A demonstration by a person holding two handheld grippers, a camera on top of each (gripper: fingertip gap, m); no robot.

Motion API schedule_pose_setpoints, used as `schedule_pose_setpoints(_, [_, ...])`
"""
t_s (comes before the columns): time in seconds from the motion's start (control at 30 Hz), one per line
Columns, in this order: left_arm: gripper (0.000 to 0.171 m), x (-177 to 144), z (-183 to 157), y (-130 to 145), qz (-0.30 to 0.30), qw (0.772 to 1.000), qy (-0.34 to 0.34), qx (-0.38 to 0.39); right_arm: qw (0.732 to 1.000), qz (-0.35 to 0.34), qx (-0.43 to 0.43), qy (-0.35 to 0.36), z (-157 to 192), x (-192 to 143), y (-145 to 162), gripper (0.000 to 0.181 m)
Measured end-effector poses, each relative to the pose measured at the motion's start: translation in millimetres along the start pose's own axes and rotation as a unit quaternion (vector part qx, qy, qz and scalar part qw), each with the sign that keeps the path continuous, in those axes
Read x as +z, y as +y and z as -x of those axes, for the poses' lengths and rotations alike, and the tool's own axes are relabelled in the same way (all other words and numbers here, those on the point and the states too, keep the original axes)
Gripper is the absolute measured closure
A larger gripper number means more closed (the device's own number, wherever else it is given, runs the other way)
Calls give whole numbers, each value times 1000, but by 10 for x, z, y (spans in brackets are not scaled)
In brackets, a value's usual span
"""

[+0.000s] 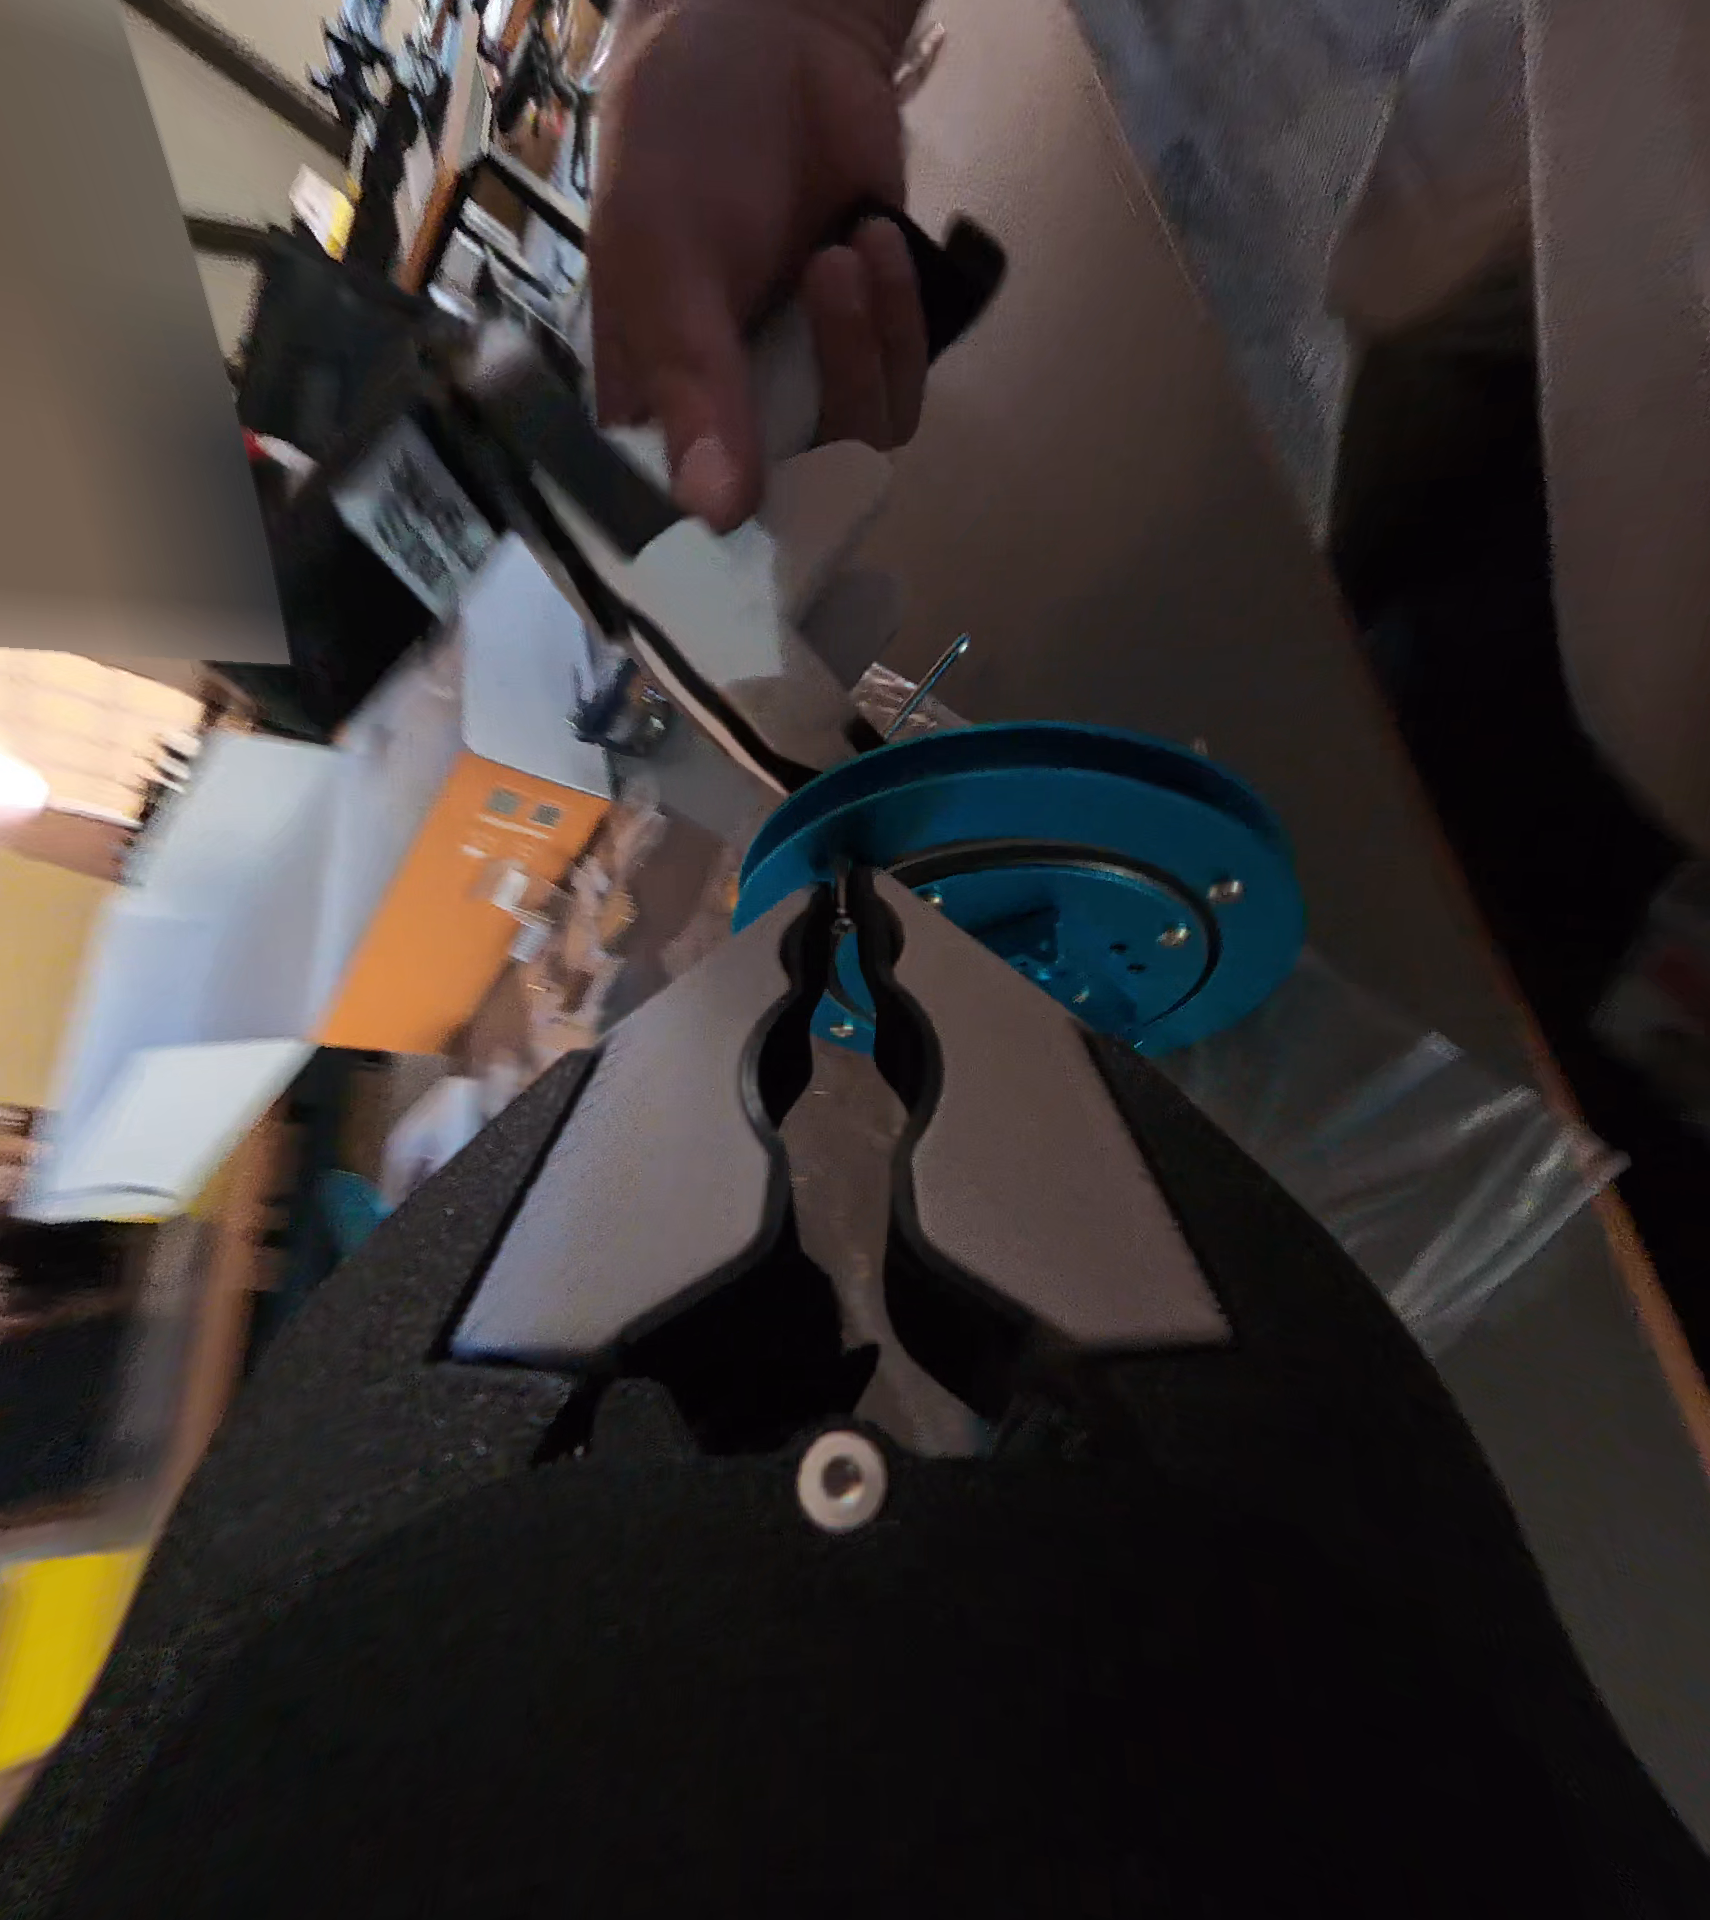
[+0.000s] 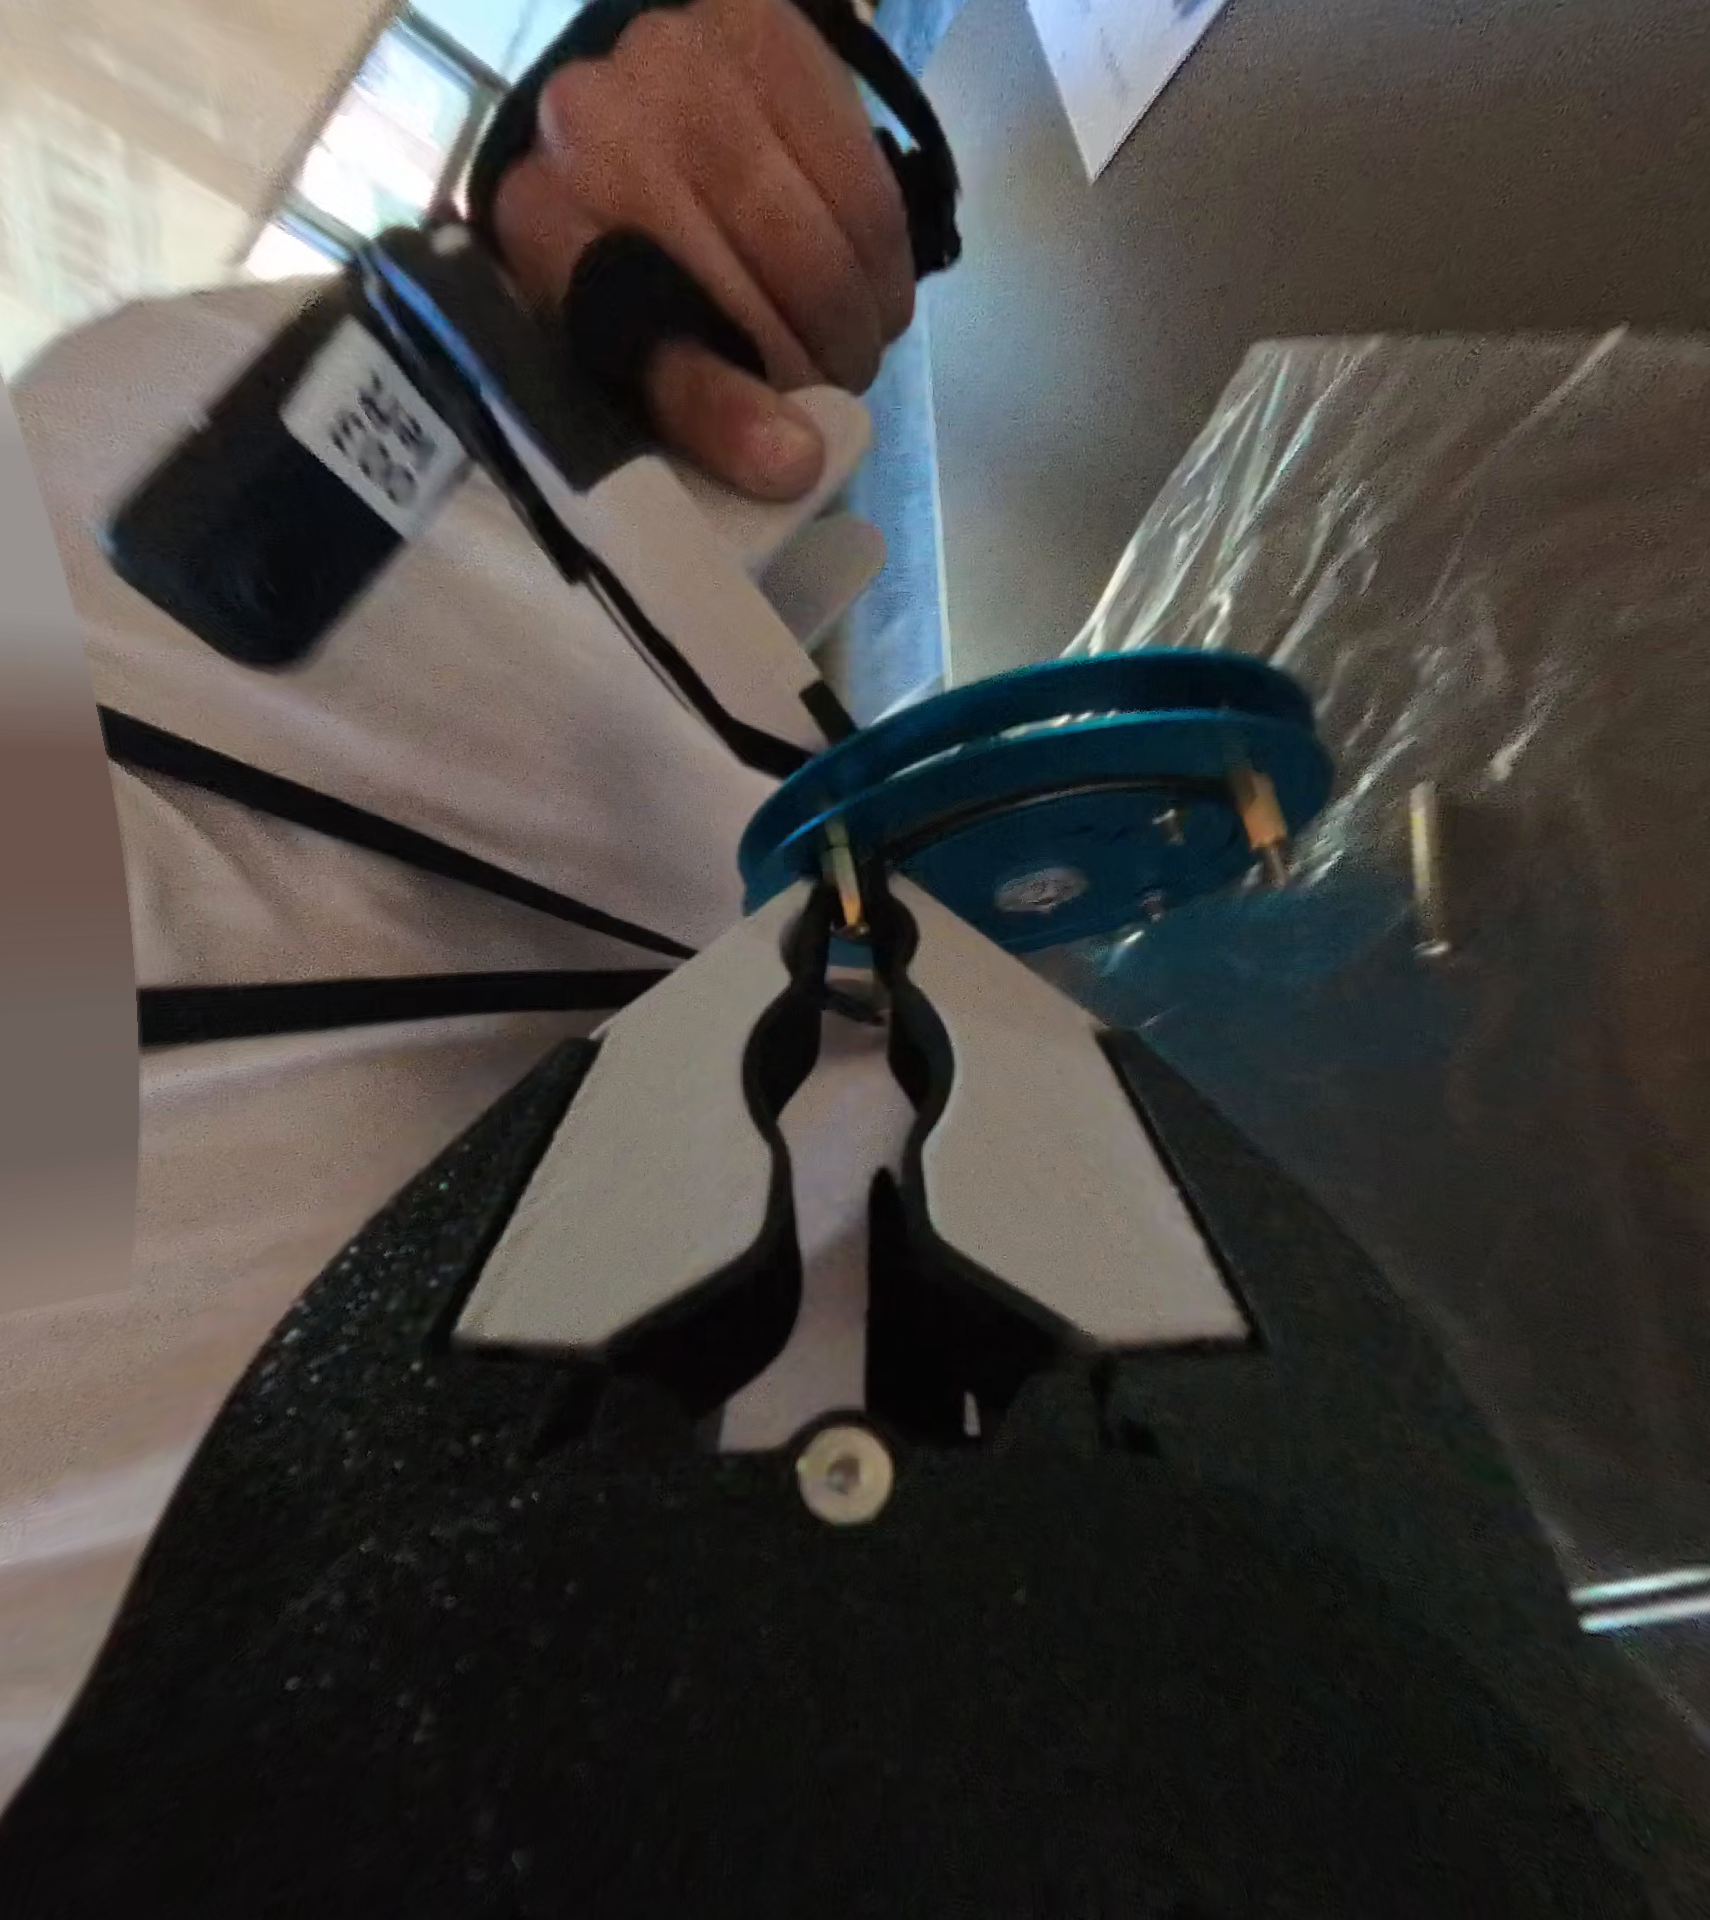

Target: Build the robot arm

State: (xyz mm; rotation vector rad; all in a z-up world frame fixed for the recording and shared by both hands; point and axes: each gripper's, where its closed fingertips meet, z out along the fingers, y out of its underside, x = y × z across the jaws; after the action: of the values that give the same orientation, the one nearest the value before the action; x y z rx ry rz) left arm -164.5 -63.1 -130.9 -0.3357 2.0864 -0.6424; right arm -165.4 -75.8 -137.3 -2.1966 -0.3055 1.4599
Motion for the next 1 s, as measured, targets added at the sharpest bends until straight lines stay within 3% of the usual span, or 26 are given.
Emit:
schedule_pose_setpoints(0.07, [168, 2, 21, 29, -5, 991, 44, -127, 976, 3, -177, 123, -89, -18, -60, 174])
schedule_pose_setpoints(0.13, [168, -4, 26, 40, -7, 960, 100, -262, 911, 23, -340, 232, -92, -34, -86, 169])
schedule_pose_setpoints(0.2, [168, -9, 5, 10, -15, 911, 161, -380, 836, 71, -439, 322, -173, -23, -59, 172])
schedule_pose_setpoints(0.27, [168, -18, -22, -34, -25, 857, 220, -465, 775, 115, -490, 383, -288, -13, -35, 176])
schedule_pose_setpoints(0.33, [168, -24, -27, -31, -21, 823, 250, -510, 731, 129, -527, 415, -280, -26, -68, 178])
schedule_pose_setpoints(0.47, [168, -24, 8, -7, -4, 783, 258, -565, 685, 130, -549, 461, -258, -89, -156, 176])
schedule_pose_setpoints(0.53, [168, -28, 22, 0, -8, 748, 274, -604, 654, 119, -576, 476, -156, -71, -200, 176])
schedule_pose_setpoints(0.6, [169, -30, 22, 0, -14, 724, 286, -628, 646, 125, -573, 489, -146, -63, -219, 176])
schedule_pose_setpoints(0.63, [169, -30, 26, 4, -14, 721, 286, -631, 653, 125, -563, 491, -154, -73, -231, 177])
schedule_pose_setpoints(0.67, [169, -29, 29, 4, -15, 728, 284, -623, 675, 126, -542, 485, -155, -74, -232, 177])
schedule_pose_setpoints(0.7, [169, -26, 30, 5, -17, 752, 274, -599, 703, 127, -517, 471, -155, -76, -223, 178])
schedule_pose_setpoints(0.77, [169, -11, 27, 9, -12, 843, 222, -490, 772, 126, -455, 425, -149, -83, -199, 177])
schedule_pose_setpoints(0.83, [169, -4, 21, -3, 5, 936, 149, -319, 863, 125, -353, 339, -111, -74, -145, 178])
schedule_pose_setpoints(0.87, [169, -2, 6, -18, 12, 968, 110, -224, 907, 125, -286, 282, -85, -64, -106, 178])
schedule_pose_setpoints(0.93, [170, -3, -21, -48, 21, 998, 41, -47, 969, 134, -134, 158, -2, -41, -15, 177])
schedule_pose_setpoints(1.0, [169, 4, 7, -23, 34, 999, -7, 30, 985, 132, -54, 97, 12, -49, -12, 177])
